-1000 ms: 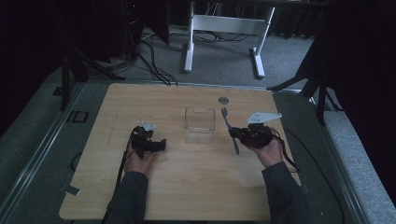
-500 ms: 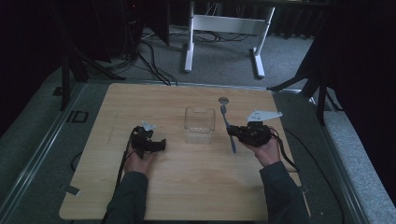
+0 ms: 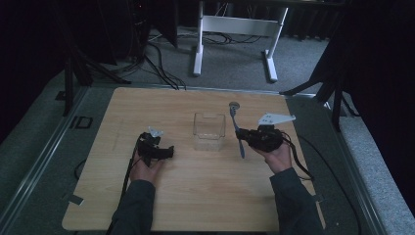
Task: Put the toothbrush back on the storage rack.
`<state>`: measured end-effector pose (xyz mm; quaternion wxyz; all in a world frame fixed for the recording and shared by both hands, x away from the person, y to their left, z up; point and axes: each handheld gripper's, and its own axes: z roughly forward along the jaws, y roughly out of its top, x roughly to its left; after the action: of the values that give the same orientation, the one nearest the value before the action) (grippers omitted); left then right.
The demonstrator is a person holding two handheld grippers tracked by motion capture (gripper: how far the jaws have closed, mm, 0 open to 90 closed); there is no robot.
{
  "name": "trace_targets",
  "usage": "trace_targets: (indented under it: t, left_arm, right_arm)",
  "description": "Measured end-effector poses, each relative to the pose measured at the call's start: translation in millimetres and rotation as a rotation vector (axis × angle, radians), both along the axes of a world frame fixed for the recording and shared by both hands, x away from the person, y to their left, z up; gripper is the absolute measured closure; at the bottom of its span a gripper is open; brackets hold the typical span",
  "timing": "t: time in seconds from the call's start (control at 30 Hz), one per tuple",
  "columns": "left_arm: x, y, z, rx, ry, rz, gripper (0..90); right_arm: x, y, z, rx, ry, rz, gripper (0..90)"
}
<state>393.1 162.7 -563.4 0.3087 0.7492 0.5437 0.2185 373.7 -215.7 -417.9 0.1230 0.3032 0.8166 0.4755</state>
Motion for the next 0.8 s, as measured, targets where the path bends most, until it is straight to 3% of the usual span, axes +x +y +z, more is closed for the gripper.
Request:
trace_targets:
  t: [0.8]
  left_arm:
    - [0.0, 0.0, 0.0, -0.001, 0.000, 0.000, 8.5]
  right_arm:
    - [10.1, 6.4, -1.6, 0.118, 0.018, -0.038, 82.3]
